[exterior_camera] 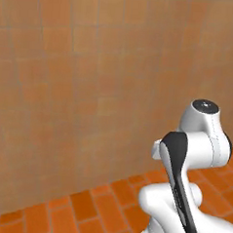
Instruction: Take the strawberry from the fridge and place it on top of the pancake, located on the dining counter.
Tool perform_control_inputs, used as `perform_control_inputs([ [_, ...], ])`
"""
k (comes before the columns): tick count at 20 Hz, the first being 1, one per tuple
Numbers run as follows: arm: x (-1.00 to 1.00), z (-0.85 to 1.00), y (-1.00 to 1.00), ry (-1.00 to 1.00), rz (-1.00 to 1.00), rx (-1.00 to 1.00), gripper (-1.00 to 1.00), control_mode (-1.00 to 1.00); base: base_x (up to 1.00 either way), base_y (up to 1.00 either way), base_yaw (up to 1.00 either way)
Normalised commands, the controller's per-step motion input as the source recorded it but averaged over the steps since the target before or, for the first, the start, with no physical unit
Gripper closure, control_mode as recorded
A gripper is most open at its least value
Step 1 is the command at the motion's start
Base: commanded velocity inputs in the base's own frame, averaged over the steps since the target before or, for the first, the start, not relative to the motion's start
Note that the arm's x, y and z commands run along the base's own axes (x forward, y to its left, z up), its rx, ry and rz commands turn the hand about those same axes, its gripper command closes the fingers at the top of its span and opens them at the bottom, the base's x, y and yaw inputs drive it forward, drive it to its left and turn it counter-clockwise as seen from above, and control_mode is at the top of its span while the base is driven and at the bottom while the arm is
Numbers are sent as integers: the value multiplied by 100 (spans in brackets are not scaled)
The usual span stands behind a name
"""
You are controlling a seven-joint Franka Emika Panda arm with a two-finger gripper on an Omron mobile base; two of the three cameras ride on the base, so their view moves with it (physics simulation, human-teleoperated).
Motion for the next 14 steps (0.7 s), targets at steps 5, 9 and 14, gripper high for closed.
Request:
perform_control_inputs([
  [5, 0, 0, 0, 0, 0, 0, 100, 100, 85, -32, -56],
  [9, 0, 0, 0, 0, 0, 0, 100, 100, 66, -12, -68],
  [14, 0, 0, 0, 0, 0, 0, 100, 100, 53, -7, -74],
])
